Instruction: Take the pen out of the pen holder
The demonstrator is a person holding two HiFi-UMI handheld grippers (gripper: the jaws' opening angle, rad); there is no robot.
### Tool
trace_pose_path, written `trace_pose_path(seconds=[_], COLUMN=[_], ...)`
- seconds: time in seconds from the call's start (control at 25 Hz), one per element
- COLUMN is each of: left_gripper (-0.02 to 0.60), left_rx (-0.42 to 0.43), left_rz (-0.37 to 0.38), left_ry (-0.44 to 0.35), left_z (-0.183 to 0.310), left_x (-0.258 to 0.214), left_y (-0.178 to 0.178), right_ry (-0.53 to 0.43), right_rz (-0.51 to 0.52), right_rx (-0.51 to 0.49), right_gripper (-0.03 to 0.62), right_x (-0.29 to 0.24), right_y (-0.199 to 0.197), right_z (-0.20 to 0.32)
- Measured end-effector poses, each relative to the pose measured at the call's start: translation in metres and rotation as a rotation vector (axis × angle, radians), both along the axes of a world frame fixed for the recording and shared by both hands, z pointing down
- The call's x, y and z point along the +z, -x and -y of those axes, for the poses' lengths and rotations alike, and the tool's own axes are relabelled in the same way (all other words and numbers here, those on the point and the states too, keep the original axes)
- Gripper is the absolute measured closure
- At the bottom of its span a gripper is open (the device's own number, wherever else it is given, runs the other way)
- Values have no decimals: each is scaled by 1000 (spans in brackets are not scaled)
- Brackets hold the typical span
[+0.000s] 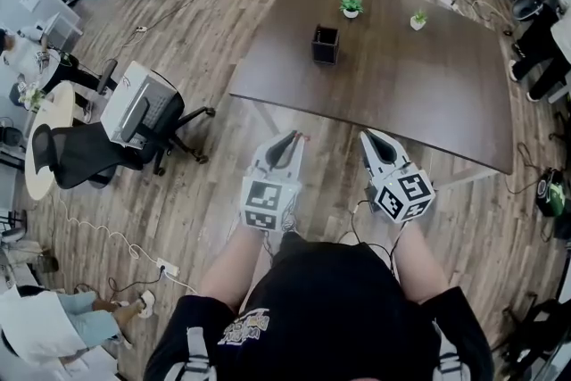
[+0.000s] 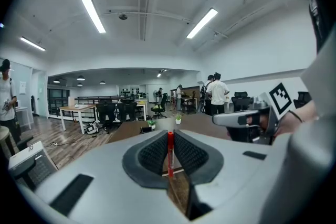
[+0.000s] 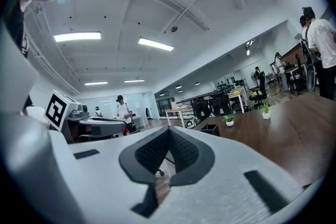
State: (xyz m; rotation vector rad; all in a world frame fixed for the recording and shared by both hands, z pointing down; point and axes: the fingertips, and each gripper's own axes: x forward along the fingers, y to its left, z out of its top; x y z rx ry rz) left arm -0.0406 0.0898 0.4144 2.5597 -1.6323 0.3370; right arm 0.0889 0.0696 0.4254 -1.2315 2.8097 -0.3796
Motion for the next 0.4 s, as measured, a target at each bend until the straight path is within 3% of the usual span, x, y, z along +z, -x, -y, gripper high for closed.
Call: trace_pose_path(seconds=[0.4], left_gripper=[548], left_rx=[10], left_rz=[4], left_ry=[1], left_z=[8], left_x=[0], left_y=[2], right_ry=[6], right_rz=[-3], right_rx=[0], right_gripper=[589], right_x=[2], right_y=[3], right_z=[5])
